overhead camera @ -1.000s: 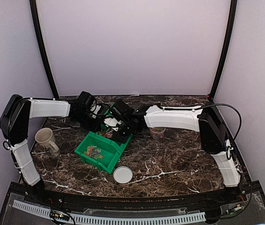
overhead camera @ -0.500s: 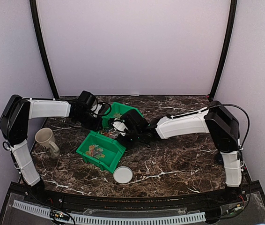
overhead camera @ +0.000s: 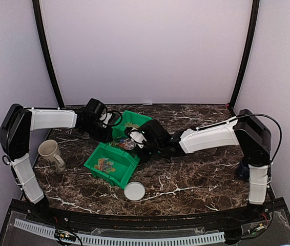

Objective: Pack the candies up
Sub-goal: Scoop the fake candies from the plate.

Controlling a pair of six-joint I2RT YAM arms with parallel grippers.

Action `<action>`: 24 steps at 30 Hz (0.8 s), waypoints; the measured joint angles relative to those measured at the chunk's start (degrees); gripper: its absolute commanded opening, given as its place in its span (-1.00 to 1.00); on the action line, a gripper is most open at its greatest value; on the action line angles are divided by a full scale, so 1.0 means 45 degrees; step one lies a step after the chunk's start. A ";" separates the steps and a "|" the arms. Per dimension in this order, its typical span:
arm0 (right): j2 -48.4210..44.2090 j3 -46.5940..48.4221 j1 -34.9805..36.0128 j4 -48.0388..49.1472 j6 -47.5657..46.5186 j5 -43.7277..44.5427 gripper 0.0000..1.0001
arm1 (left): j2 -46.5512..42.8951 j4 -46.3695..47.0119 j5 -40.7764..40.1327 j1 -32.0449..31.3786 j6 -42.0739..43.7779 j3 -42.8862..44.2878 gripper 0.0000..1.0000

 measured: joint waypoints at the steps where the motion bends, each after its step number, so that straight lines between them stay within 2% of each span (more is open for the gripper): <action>1: -0.0097 -0.0092 -0.0010 0.0044 0.0000 0.0010 -1.00 | 0.0000 0.0010 0.0029 -0.0005 -0.0015 0.0005 -1.00; 24: -0.2152 -0.2662 -0.0151 0.1982 0.0078 -0.0087 -1.00 | 0.0000 -0.0034 0.0364 0.0058 -0.0189 0.0078 -1.00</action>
